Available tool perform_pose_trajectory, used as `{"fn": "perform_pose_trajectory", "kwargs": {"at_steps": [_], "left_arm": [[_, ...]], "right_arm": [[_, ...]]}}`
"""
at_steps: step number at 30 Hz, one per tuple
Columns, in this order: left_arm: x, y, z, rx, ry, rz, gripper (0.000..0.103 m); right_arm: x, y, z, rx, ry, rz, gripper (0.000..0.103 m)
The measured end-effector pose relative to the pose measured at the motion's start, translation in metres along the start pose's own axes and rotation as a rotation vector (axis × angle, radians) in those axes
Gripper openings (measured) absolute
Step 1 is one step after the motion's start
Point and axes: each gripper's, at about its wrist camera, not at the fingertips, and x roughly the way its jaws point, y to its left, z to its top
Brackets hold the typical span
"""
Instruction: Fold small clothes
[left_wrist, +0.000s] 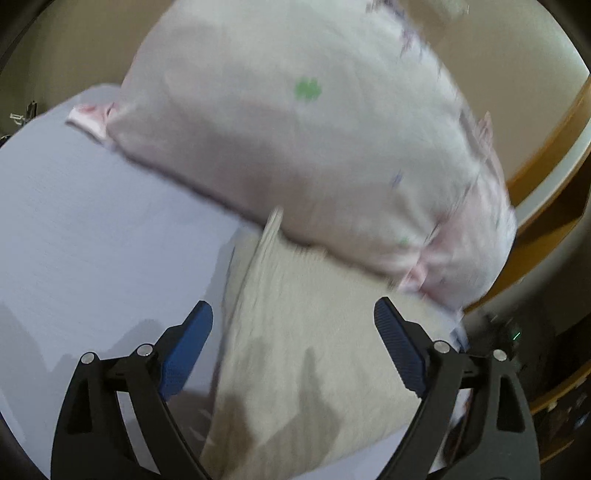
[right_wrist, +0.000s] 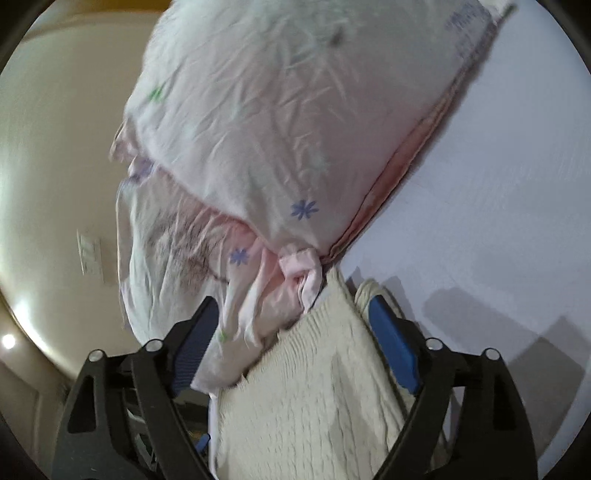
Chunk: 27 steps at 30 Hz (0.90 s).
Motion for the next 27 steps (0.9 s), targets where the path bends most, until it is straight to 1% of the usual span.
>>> {"fn": "perform_pose_trajectory", "kwargs": {"at_steps": [1, 4, 5, 6, 7, 8, 10, 11, 12, 13, 14, 16, 18, 19, 20, 21, 22, 23, 24, 25, 26, 27], "left_arm": [[0.005, 0.002, -0.006, 0.005, 0.029, 0.007, 0.089], [0.017, 0.012, -0.022, -0.004, 0.096, 0.031, 0.082], [0.021, 0.013, -0.027, -0.01, 0.114, 0.033, 0.078], [0.019, 0.012, -0.027, 0.003, 0.092, 0.04, 0.075], [0.02, 0.011, -0.03, 0.011, 0.1, 0.035, 0.074], [0.021, 0.009, -0.033, 0.012, 0.094, 0.032, 0.066], [0.021, 0.008, -0.036, -0.019, 0.067, 0.054, 0.053], [0.021, 0.01, -0.038, -0.046, 0.056, 0.061, 0.028], [0.023, 0.016, -0.039, -0.095, 0.083, 0.024, 0.023], [0.023, 0.024, -0.041, -0.187, 0.08, -0.026, 0.022], [0.021, 0.026, -0.039, -0.231, 0.07, -0.065, 0.021], [0.015, 0.013, -0.032, -0.241, 0.044, -0.126, 0.019], [0.008, -0.016, -0.022, -0.189, 0.017, -0.184, 0.018], [0.006, -0.045, -0.016, -0.141, 0.004, -0.237, 0.017], [0.008, -0.064, -0.013, -0.115, 0.004, -0.272, 0.017], [0.012, -0.087, -0.01, -0.082, 0.006, -0.317, 0.016], [0.021, -0.116, -0.009, -0.047, 0.015, -0.377, 0.016], [0.035, -0.146, -0.011, -0.018, 0.037, -0.425, 0.016], [0.048, -0.166, -0.014, 0.0, 0.052, -0.454, 0.016], [0.07, -0.194, -0.021, 0.029, 0.079, -0.492, 0.016], [0.098, -0.222, -0.031, 0.057, 0.113, -0.505, 0.016], [0.129, -0.247, -0.043, 0.079, 0.159, -0.489, 0.016]], "right_arm": [[0.0, 0.003, -0.003, -0.017, 0.015, -0.004, 0.086], [0.002, 0.005, -0.01, -0.038, 0.067, -0.002, 0.086], [0.004, 0.006, -0.013, -0.036, 0.084, 0.002, 0.086], [0.006, 0.007, -0.015, -0.036, 0.097, 0.003, 0.086], [0.008, 0.009, -0.016, -0.038, 0.104, 0.006, 0.086], [0.009, 0.009, -0.017, -0.042, 0.114, 0.014, 0.087], [0.01, 0.008, -0.019, -0.045, 0.128, 0.028, 0.088], [0.009, 0.006, -0.02, -0.044, 0.135, 0.035, 0.088], [0.01, 0.006, -0.021, -0.041, 0.144, 0.041, 0.088], [0.009, 0.005, -0.021, -0.04, 0.151, 0.047, 0.088], [0.008, 0.005, -0.021, -0.041, 0.158, 0.057, 0.088], [0.0, 0.005, -0.019, -0.05, 0.16, 0.071, 0.088], [-0.014, 0.005, -0.014, -0.061, 0.138, 0.088, 0.088], [-0.021, 0.005, -0.012, -0.064, 0.124, 0.093, 0.088], [-0.032, 0.005, -0.009, -0.068, 0.101, 0.1, 0.088], [-0.039, 0.004, -0.006, -0.07, 0.084, 0.102, 0.088], [-0.047, 0.003, -0.004, -0.074, 0.065, 0.099, 0.088], [-0.054, 0.003, -0.002, -0.079, 0.047, 0.093, 0.088], [-0.063, 0.0, 0.001, -0.084, 0.026, 0.081, 0.088], [-0.069, -0.002, 0.002, -0.083, 0.009, 0.063, 0.088], [-0.074, -0.005, 0.003, -0.076, -0.01, 0.043, 0.088], [-0.079, -0.008, 0.005, -0.063, -0.03, 0.028, 0.088]]}}
